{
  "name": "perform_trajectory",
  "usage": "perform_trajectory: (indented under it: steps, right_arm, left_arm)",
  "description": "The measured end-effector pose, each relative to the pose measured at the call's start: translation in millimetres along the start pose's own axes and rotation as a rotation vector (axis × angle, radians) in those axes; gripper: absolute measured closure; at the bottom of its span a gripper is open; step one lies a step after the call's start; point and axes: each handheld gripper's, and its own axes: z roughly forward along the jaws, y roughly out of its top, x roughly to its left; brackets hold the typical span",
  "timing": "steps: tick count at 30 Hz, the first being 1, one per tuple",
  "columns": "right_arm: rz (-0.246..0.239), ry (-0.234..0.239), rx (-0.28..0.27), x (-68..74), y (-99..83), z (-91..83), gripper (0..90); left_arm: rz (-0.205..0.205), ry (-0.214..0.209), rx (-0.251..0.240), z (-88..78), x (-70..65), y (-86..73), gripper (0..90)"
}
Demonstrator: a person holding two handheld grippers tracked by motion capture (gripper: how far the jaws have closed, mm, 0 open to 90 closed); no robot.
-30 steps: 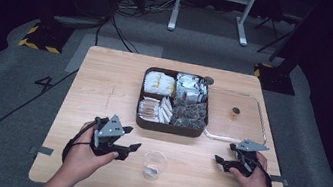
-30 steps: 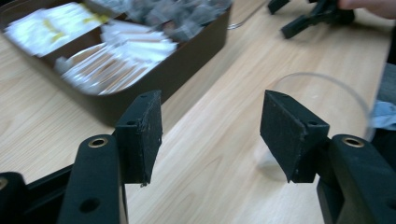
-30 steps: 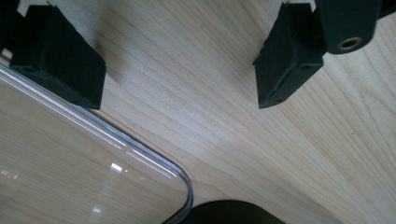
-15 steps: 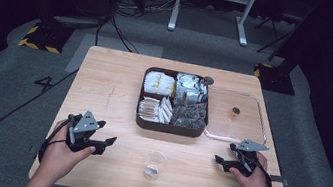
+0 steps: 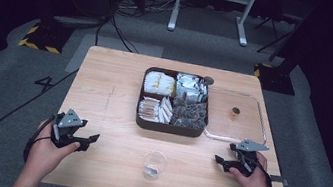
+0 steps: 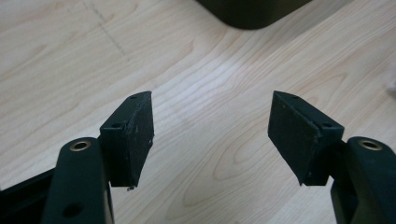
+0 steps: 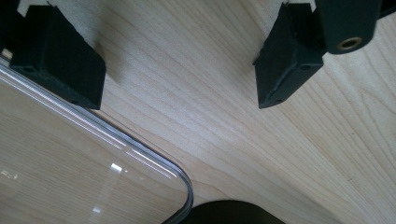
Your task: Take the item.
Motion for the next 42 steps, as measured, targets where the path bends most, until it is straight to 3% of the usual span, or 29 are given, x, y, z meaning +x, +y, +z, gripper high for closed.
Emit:
perform_trajectory:
  steps: [11, 22, 26, 28, 32, 33, 42]
  right_arm:
    - [0.0, 0.0, 0.0, 0.0, 0.0, 0.0, 16.4]
    - [-0.001, 0.0, 0.0, -0.1, 0.0, 0.0, 16.4]
    - [-0.001, 0.0, 0.0, -0.1, 0.0, 0.0, 16.4]
    - [-0.001, 0.0, 0.0, -0.1, 0.0, -0.1, 16.4]
    - [-0.001, 0.0, 0.0, -0.1, 0.0, -0.1, 16.4]
    - [-0.001, 0.0, 0.0, -0.1, 0.0, -0.1, 16.4]
    - [-0.001, 0.0, 0.001, -0.1, 0.0, -0.1, 16.4]
  left_arm:
    - [-0.022, 0.018, 0.125, 21.3, 9.8, -17.6, 29.8]
    - [0.001, 0.038, 0.173, 37.9, 12.4, -29.9, 26.9]
    - [-0.009, 0.045, 0.156, 41.1, 13.1, -29.9, 22.3]
    - [-0.034, 0.036, 0.148, 44.5, 13.0, -30.5, 18.0]
    - [-0.031, 0.036, 0.077, 51.8, 14.9, -36.5, 6.5]
    - [-0.035, 0.04, 0.08, 52.3, 14.4, -36.2, 3.5]
    - [-0.039, 0.041, 0.082, 53.8, 14.3, -35.2, 1.6]
